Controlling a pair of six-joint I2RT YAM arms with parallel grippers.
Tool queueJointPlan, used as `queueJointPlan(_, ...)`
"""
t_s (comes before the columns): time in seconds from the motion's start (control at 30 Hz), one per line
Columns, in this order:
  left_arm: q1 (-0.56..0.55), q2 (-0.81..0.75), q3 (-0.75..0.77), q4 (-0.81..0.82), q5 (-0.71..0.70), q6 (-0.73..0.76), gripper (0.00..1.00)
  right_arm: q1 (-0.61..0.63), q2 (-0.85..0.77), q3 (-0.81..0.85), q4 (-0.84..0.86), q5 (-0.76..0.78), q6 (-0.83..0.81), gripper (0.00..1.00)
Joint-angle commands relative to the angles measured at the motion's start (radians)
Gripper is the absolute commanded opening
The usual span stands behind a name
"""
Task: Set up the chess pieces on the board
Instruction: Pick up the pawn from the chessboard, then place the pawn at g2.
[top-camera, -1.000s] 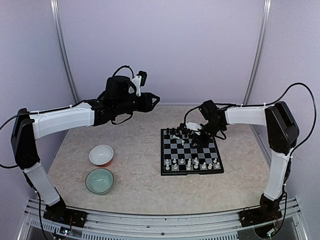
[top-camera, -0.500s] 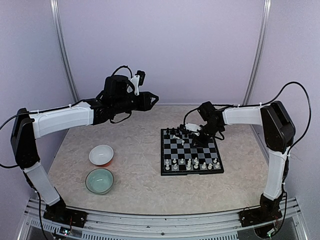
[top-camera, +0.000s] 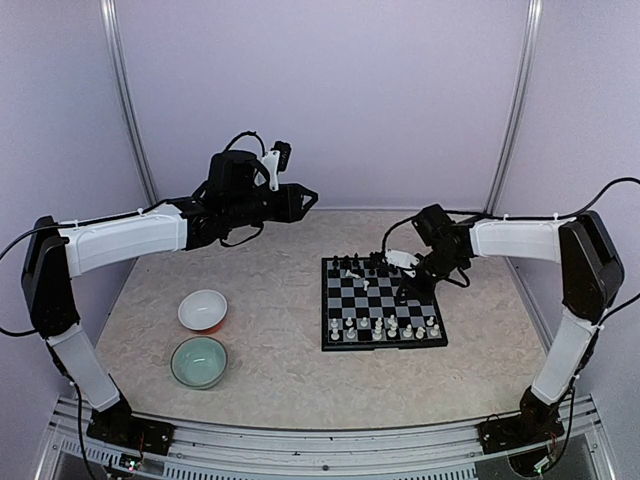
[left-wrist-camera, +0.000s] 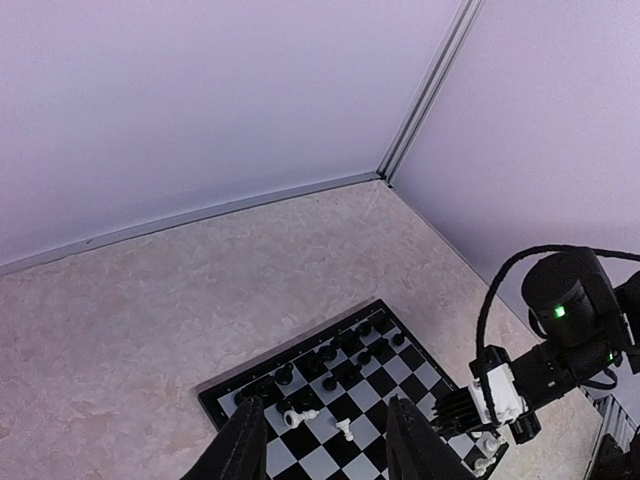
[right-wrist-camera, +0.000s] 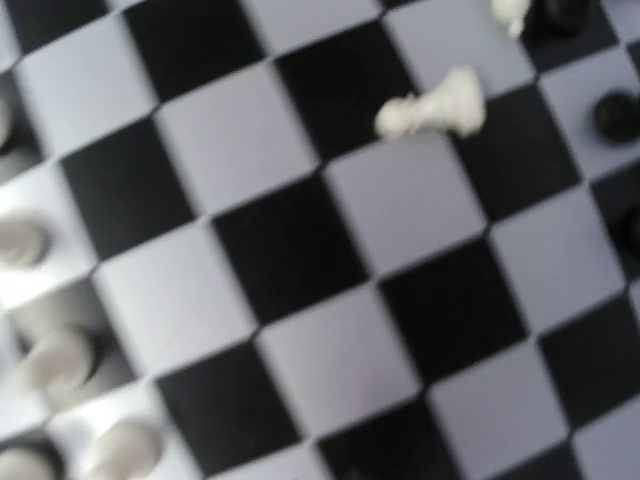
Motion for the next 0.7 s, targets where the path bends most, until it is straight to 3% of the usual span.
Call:
queueJointPlan(0.0, -0.007, 0.019, 0.022, 0.010, 0.012, -0.003, 0.42, 0.003, -0.099, -0.087, -0.018, 0.000, -0.003, 0.00)
queueJointPlan(0.27, -0.019, 0.029, 0.023, 0.007, 0.008, 0.000, 0.42, 0.001, -0.160, -0.191, -0.015, -0.005, 0.015, 0.00)
queueJointPlan(0.67, -0.027, 0.026, 0.026, 0.003, 0.003, 0.009, 0.42, 0.000, -0.162, -0.219, -0.018, 0.009, 0.015, 0.00)
